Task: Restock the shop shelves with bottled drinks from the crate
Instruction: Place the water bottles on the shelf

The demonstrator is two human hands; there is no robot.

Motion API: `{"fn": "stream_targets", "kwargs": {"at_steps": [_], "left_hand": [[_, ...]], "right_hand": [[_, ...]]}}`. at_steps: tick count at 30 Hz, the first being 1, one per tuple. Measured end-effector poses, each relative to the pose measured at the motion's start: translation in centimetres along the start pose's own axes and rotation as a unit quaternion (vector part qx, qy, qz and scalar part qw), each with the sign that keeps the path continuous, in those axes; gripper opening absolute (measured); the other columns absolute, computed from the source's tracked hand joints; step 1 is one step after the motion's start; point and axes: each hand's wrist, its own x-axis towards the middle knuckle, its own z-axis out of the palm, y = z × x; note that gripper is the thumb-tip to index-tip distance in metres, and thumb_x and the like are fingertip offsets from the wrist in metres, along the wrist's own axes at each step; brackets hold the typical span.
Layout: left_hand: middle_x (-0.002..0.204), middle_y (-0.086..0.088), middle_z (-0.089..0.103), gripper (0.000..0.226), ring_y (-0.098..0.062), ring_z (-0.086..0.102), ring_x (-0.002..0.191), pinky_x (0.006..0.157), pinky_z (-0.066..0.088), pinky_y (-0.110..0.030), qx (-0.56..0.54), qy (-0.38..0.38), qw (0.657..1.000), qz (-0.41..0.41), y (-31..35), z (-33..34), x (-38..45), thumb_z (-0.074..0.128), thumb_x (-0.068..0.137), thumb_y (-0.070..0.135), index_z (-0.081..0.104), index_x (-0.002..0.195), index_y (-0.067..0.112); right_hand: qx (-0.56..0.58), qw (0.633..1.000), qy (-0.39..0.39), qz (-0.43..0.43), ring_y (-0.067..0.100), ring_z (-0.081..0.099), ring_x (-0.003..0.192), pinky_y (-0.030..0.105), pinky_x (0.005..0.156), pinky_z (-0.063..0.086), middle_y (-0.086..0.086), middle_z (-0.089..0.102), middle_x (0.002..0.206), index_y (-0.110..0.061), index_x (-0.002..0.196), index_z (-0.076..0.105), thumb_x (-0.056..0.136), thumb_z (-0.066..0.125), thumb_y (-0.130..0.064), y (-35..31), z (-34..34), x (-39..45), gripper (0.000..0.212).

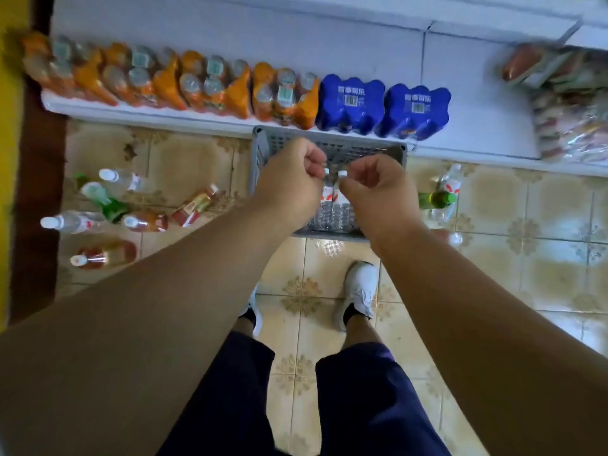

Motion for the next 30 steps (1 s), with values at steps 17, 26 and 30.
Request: {"fn": "stream_targets", "kwargs": {"at_steps": [17,26,30], "left_hand": [[0.095,-0.005,0.075,0.021,-0.021,0.074,0.09,0.088,0.06,-0.042,-0.181,-0.008,0.929,-0.323,-24.5,20.6,17.1,0.055,0.099,0.009,0.06,0.083,0.021],[0.086,0.006,0.061,0.025,-0.011,0.059,0.078,0.077,0.053,-0.029,-0.075,-0.045,0.958,-0.272,-30.4,25.1,23.5,0.051,0.1,0.01,0.068,0.119,0.008],[0.124,-0.009,0.067,0.034,-0.022,0.063,0.104,0.1,0.052,-0.043,-0.062,-0.052,0.952,-0.296,-31.7,27.5,24.7,0.049,0.104,0.02,0.06,0.134,0.009]], "right_hand": [[-0.004,0.972,-0.075,0.221,0.016,0.067,0.072,0.025,0.057,0.057,-0.001,0.07,0.095,-0.021,0.114,0.063,0.09,0.068,-0.027,28.6,11.5,20.9,0.025],[-0.135,0.949,-0.115,0.259,0.017,0.062,0.071,0.032,0.058,0.052,0.006,0.067,0.091,-0.012,0.112,0.064,0.092,0.068,-0.033,36.8,13.0,31.1,0.03],[-0.124,0.949,-0.103,0.27,0.019,0.069,0.081,0.032,0.068,0.059,0.008,0.07,0.101,-0.012,0.111,0.064,0.089,0.074,-0.027,39.8,13.5,33.0,0.028]]}}
